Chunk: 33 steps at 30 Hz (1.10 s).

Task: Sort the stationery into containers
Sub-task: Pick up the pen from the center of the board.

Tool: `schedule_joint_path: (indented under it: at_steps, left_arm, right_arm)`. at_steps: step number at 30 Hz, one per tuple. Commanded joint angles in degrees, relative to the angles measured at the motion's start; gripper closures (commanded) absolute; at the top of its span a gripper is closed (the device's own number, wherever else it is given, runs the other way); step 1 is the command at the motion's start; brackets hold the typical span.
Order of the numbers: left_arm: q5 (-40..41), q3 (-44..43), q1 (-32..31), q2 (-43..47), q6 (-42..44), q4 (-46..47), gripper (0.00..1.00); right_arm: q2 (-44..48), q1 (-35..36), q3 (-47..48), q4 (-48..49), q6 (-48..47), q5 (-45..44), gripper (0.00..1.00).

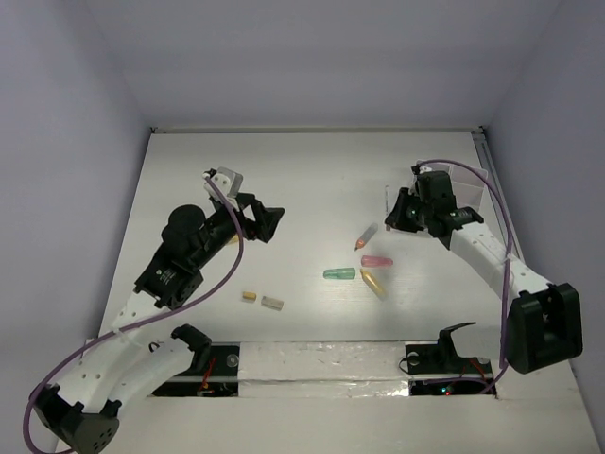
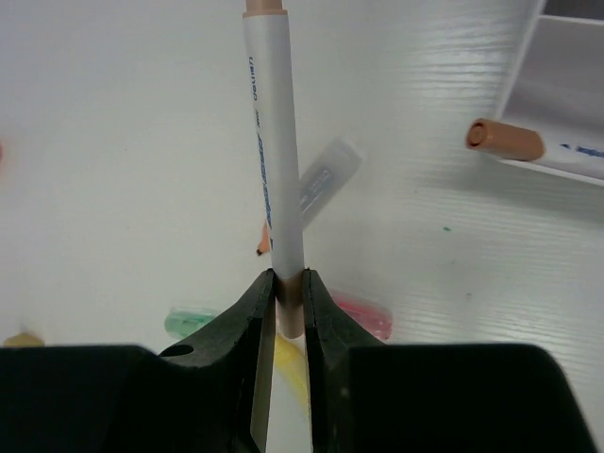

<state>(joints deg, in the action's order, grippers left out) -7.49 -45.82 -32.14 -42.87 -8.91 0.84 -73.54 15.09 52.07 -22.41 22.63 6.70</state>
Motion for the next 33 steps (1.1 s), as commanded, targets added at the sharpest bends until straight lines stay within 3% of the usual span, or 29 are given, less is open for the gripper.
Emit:
schedule_joint_path:
  at_steps: [1, 5, 8, 16, 24, 33]
  left_arm:
    - [-6.28, -1.02, 0.15, -2.47, -1.55, 3.46, 0.23]
    - [-12.72, -1.46, 0.15, -6.16, -8.29, 6.97, 0.29]
    - [-15.54, -1.81, 0.15, -9.06, -12.09, 10.4, 0.33]
    - [-19.23, -1.81, 0.15, -20.39, -29.21, 24.02, 0.46]
    - [-16.34, -10.85, -5.12, -35.5, -29.15, 23.6, 0.52]
    - [-15.81, -16.49, -7.94, -43.95, -28.89, 25.35, 0.53]
  right_arm:
    - [3.03, 0.46, 0.59, 2.53, 0.49, 8.22, 1.0]
    - [5.15, 0.99, -0.92, 6.5, -1.01, 19.64, 1.0]
    - [7.26, 3.1, -2.23, 8.96, -1.54, 23.17, 1.0]
    - [9.99, 8.64, -4.7, 12.22, -3.3, 24.59, 1.0]
    - [12.28, 9.17, -7.78, 14.32, -4.18, 24.94, 1.0]
    - [12.72, 9.69, -8.92, 16.79, -3.39, 27.05, 1.0]
